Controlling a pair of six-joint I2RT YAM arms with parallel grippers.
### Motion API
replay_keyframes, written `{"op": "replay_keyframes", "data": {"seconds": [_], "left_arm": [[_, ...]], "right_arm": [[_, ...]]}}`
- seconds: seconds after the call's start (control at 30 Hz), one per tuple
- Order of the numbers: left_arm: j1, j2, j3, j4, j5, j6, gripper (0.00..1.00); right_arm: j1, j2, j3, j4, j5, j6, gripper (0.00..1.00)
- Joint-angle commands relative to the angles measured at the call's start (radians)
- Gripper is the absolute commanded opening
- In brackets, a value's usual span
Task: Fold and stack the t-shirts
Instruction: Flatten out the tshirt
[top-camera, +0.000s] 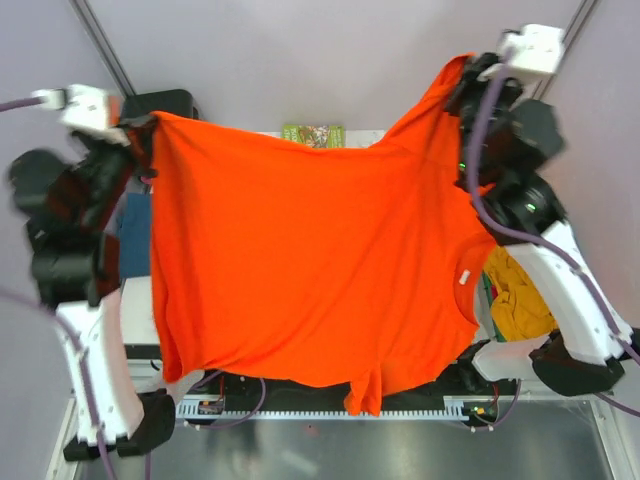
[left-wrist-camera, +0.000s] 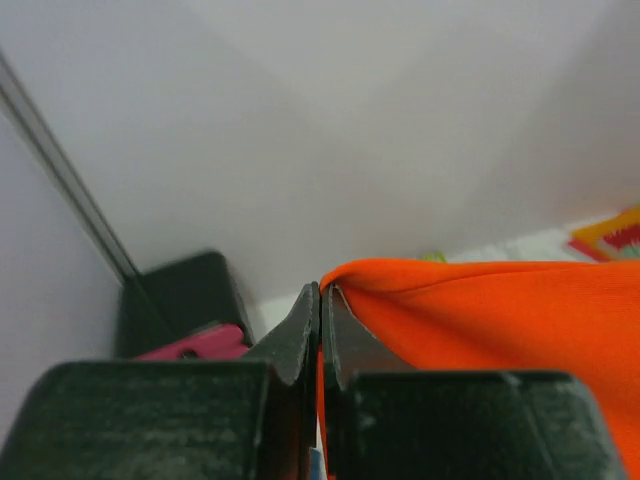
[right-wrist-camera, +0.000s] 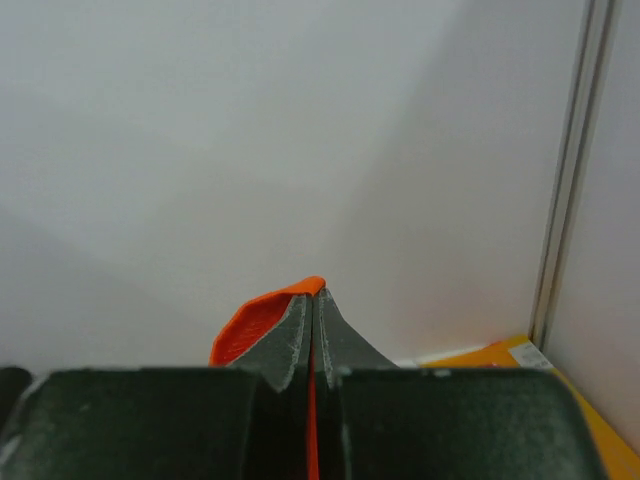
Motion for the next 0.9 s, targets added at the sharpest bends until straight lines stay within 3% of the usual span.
{"op": "replay_keyframes", "data": {"seconds": [0.0,0.13,0.23,0.37,0.57,0.87], "left_arm": [[0.001,0.065,-0.34,0.102,0.103,0.022,0.02],[-0.01,0.077,-0.706,0.263,0.112,0.039,0.02],[-0.034,0.115,-0.883,0.377,0.066,0.088,0.02],[-0.048,0.221,-0.982,0.484,0.031,0.12,0.02],[-0.045,0.532,-0.817,0.503,-0.044,0.133,0.02],[-0.048,0.815,-0.482,0.506,-0.09,0.099,0.02]], "right_arm": [[-0.178,0.045,-0.251,0.032,-0.12,0.226,0.0],[-0.264,0.167,-0.476,0.081,-0.165,0.351,0.0],[-0.309,0.3,-0.512,0.098,-0.185,0.42,0.0],[-0.334,0.486,-0.459,0.105,-0.191,0.444,0.0],[-0.34,0.719,-0.242,0.047,-0.188,0.427,0.0],[-0.35,0.914,0.0,-0.033,-0.184,0.398,0.0]]}}
